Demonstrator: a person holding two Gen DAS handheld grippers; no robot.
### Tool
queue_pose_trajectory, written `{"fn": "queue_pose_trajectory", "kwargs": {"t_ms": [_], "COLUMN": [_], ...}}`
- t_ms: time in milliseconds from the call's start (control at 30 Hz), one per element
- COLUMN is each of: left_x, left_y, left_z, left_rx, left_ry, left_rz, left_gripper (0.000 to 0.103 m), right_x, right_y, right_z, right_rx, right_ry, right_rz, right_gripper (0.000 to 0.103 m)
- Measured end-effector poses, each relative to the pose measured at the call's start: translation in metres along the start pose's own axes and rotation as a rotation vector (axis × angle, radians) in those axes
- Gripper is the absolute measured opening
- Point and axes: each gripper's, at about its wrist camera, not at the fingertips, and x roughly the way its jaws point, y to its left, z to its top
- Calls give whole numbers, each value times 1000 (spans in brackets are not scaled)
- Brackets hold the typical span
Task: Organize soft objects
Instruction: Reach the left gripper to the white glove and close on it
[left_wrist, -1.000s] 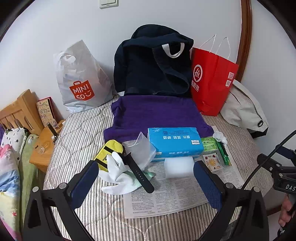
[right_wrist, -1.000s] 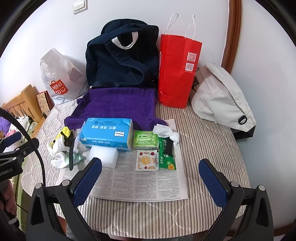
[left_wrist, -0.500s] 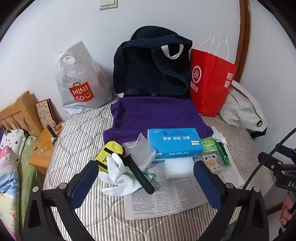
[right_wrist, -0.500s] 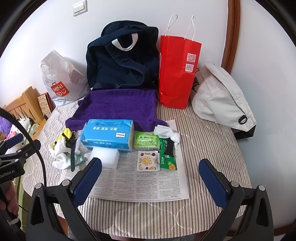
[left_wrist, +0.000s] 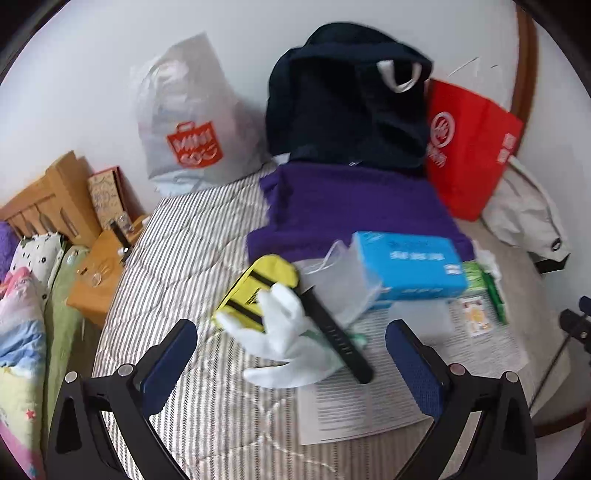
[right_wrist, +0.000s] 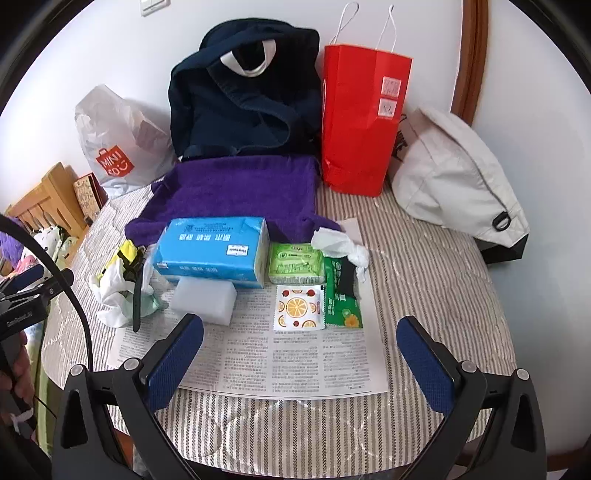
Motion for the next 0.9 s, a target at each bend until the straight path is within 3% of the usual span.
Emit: {"fn": "queue_pose_trajectory", "kwargs": {"t_ms": [367, 600, 800, 867, 900], "left_x": [64, 99, 110, 110, 109], "left_y": [17, 20, 23, 23, 26], "left_z": [-24, -34, -36, -38, -39], "left_rx": [2, 19, -1, 2, -13], "left_ry": [76, 70, 55, 43, 44], "left_rz": [-12, -44, -80, -62, -66], "left_gripper": [99, 98, 75, 58, 45], "right_x": [40, 61, 76, 81, 82], "right_y": [2, 1, -6, -10, -12], "right_z": [-4, -8, -10, -11, -12], "right_rx": [-15, -26, -30, -27, -25], "right_ry": [78, 126, 162, 172, 176], "right_rz": [-4, -21, -50, -59, -62], "right_gripper": [103, 103, 103, 103, 103]}}
